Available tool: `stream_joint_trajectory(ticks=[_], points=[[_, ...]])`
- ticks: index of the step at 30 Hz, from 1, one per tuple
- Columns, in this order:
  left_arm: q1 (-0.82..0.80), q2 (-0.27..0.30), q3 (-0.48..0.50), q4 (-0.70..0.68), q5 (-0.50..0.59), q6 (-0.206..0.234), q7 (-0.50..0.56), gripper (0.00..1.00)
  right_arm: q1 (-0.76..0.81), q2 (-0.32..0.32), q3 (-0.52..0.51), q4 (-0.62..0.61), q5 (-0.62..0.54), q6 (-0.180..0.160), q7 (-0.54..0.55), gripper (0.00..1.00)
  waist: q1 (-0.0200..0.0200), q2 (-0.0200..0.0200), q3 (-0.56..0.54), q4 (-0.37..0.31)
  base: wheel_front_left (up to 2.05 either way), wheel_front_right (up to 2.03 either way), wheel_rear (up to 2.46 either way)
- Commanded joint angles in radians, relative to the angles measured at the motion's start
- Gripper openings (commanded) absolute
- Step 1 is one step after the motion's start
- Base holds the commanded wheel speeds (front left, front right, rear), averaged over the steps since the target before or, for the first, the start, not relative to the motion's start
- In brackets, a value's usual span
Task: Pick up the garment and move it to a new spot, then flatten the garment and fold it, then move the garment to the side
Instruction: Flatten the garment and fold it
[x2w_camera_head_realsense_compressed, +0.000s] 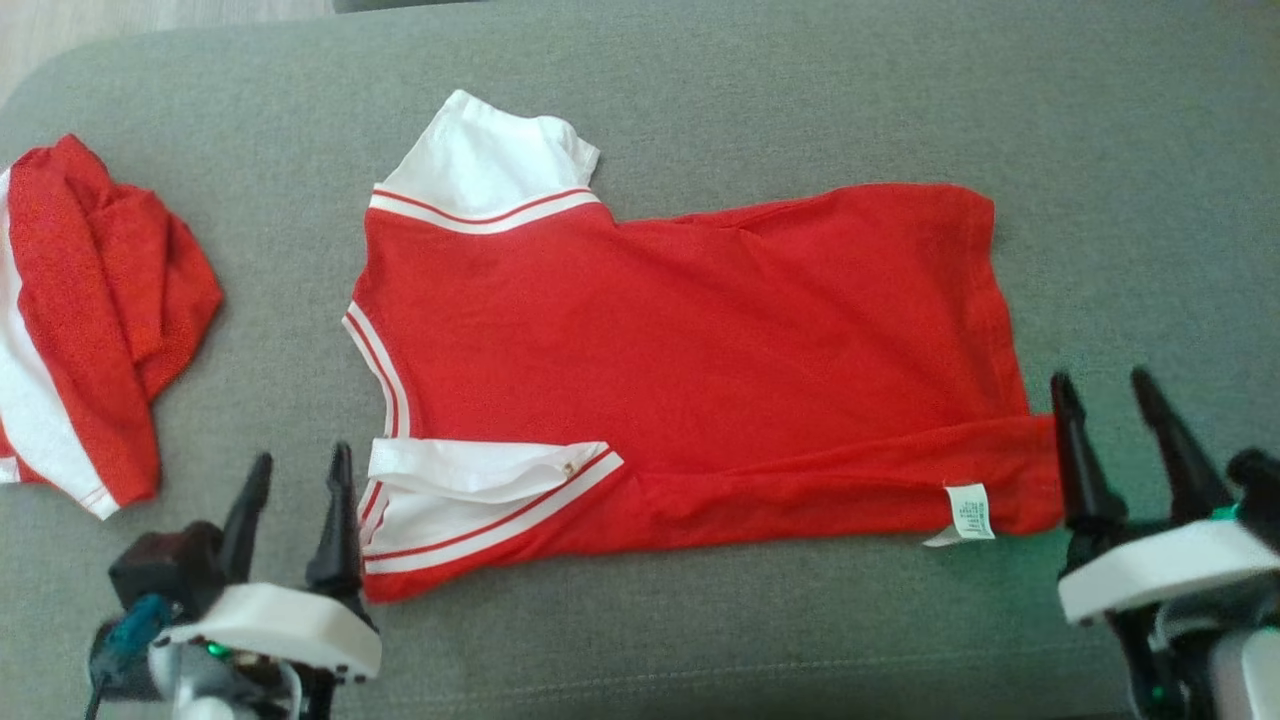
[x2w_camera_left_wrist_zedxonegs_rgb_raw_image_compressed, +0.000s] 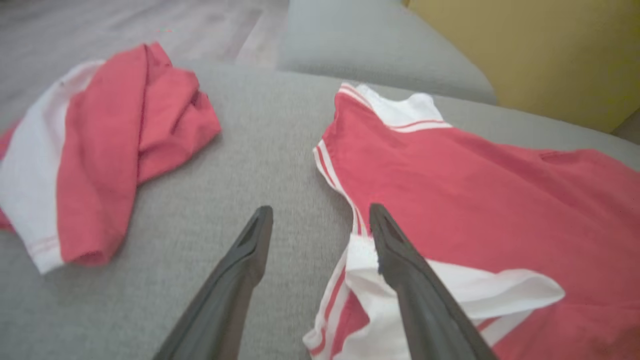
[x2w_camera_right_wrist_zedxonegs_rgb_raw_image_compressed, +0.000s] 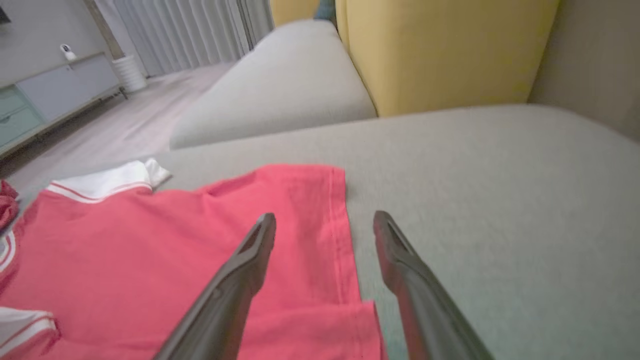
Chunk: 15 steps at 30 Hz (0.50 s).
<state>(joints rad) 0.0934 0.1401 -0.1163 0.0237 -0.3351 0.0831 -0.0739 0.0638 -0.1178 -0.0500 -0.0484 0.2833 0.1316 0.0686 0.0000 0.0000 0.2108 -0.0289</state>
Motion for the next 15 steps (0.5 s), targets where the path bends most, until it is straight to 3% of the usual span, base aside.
stream_joint_trajectory(ticks=[1,8,15], points=[[-0.041,0.02,0.036,-0.044,0.016,0.008,-0.021,1.0,-0.034,-0.029,0.021,-0.05,-0.011,-0.001,-0.014,1.0,0.0,0.0,-0.002,0.0,0.0,0.0,0.0],[-0.092,0.036,0.02,-0.115,0.077,0.033,-0.06,1.0,-0.075,-0.038,0.049,-0.181,-0.049,-0.001,-0.019,1.0,0.0,0.0,-0.027,0.002,0.0,0.0,0.0],[-0.105,0.045,0.006,-0.133,0.09,0.04,-0.041,1.0,-0.076,-0.028,0.064,-0.209,-0.046,-0.001,0.002,1.0,0.0,0.0,-0.033,0.0,0.0,0.0,0.0]])
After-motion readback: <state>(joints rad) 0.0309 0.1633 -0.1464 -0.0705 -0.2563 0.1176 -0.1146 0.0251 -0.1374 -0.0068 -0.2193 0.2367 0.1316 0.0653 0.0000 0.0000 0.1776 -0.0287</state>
